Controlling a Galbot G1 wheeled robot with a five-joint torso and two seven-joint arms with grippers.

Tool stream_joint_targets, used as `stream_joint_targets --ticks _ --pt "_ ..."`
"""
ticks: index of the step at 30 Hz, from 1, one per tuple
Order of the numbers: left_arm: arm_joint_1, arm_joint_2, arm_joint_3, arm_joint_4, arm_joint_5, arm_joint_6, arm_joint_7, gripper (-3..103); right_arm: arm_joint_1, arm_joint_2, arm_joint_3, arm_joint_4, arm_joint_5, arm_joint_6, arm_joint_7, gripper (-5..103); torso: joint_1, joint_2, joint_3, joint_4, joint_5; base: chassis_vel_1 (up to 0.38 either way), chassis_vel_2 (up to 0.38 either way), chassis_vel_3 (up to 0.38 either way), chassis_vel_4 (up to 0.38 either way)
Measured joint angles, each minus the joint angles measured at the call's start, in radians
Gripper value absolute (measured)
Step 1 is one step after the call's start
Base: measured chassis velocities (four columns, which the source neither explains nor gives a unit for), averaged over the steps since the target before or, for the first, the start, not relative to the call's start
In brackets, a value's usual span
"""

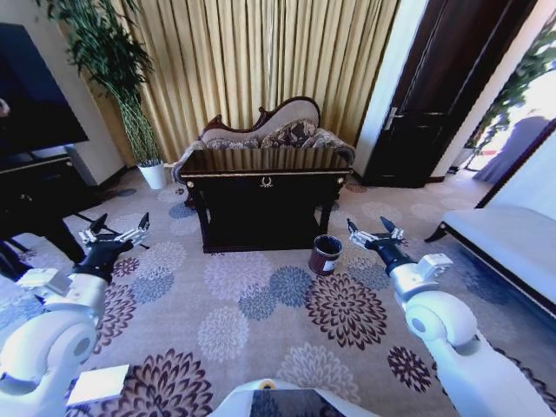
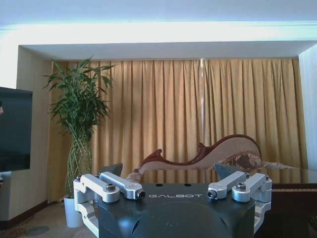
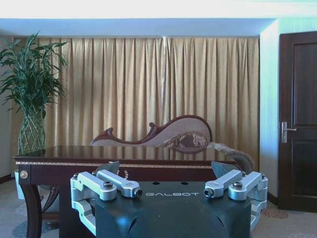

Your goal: Move to the front of the table and place the trash on the table into the trash bin.

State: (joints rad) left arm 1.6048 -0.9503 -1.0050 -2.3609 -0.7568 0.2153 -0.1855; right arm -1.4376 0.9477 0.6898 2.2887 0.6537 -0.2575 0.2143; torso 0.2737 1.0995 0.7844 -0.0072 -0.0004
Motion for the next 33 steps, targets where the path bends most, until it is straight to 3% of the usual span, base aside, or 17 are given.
stream_joint_targets --ticks 11,15,17,33 --pt "0.009 -0.056 0.006 -0.017 0.018 0.008 0.003 100 -0.006 0.004 -0.003 -0.023 -0.024 0.019 0.000 100 0.001 0.000 0.000 -0.0003 0.0003 0.000 0.000 0.000 0.000" --pt "0.022 -0.101 -0.002 -0.033 0.022 0.037 0.006 100 -0.016 0.008 0.004 -0.014 -0.050 -0.021 0.000 100 0.000 0.000 0.000 -0.0001 0.0001 0.000 0.000 0.000 0.000" --pt "0.037 -0.120 -0.015 -0.037 0.026 0.044 0.038 100 -0.027 0.009 0.011 0.000 -0.054 -0.043 0.000 100 0.000 0.000 0.000 -0.0002 0.0002 0.000 0.000 0.000 0.000" --pt "0.045 -0.123 -0.046 -0.068 0.023 0.063 0.041 100 -0.013 -0.016 0.034 0.058 0.043 -0.092 0.003 100 0.000 0.000 0.000 -0.0002 0.0002 0.000 0.000 0.000 0.000"
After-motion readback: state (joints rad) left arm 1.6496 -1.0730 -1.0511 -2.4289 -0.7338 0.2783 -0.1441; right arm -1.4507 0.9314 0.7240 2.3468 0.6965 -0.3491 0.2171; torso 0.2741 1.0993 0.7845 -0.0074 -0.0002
